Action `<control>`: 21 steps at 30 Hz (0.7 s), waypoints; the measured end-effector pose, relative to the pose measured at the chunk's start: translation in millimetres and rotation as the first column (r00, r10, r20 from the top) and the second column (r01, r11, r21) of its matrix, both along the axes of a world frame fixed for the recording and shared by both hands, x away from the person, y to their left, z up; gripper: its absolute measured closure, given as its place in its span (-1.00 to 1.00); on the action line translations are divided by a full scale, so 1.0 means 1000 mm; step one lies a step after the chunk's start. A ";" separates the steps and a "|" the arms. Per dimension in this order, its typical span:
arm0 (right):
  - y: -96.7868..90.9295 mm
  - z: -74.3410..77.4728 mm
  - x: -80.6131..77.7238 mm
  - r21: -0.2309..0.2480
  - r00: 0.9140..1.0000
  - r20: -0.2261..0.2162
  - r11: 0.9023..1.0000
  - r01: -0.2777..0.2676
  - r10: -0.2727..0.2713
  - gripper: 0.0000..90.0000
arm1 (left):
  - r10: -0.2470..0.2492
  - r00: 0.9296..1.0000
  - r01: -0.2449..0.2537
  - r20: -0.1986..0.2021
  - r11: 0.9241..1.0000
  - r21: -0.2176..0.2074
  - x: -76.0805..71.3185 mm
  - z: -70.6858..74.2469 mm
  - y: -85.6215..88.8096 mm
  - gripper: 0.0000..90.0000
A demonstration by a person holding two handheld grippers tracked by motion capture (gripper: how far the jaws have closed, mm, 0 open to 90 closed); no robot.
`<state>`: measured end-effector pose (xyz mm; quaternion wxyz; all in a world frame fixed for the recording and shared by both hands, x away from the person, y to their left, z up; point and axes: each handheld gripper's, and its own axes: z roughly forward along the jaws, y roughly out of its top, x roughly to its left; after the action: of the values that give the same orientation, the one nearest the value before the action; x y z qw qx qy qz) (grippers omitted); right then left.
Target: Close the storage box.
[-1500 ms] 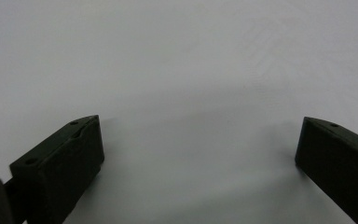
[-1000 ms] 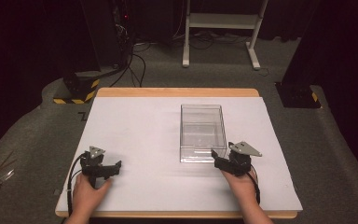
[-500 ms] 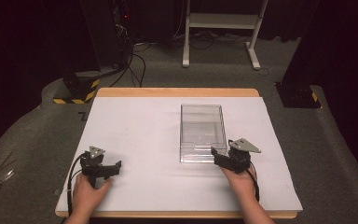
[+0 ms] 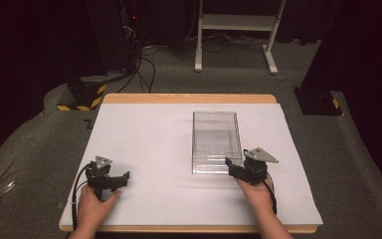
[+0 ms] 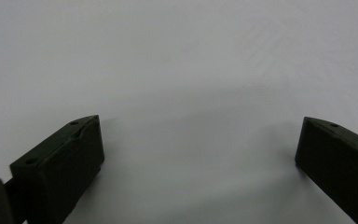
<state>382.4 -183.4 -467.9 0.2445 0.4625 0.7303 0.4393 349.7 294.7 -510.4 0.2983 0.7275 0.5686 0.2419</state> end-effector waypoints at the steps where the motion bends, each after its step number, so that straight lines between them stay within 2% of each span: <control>1: 0.000 0.000 0.000 0.001 1.000 -0.001 1.000 -0.007 0.007 -0.48 | 0.000 1.000 0.000 0.000 1.000 0.000 0.000 0.000 0.000 -0.97; 12: -0.004 0.002 -0.007 0.005 1.000 -0.002 1.000 -0.018 0.018 -0.47 | 0.000 1.000 0.000 0.000 1.000 0.000 0.000 0.000 0.000 -0.97; 21: -0.011 0.005 -0.027 0.014 0.999 0.012 0.999 -0.045 0.044 -0.47 | 0.000 1.000 0.000 0.000 1.000 0.000 0.000 0.000 0.000 -0.97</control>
<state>355.4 -194.3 -463.1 0.2357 0.4453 0.7357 0.4527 349.7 294.7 -510.4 0.2983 0.7275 0.5686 0.2419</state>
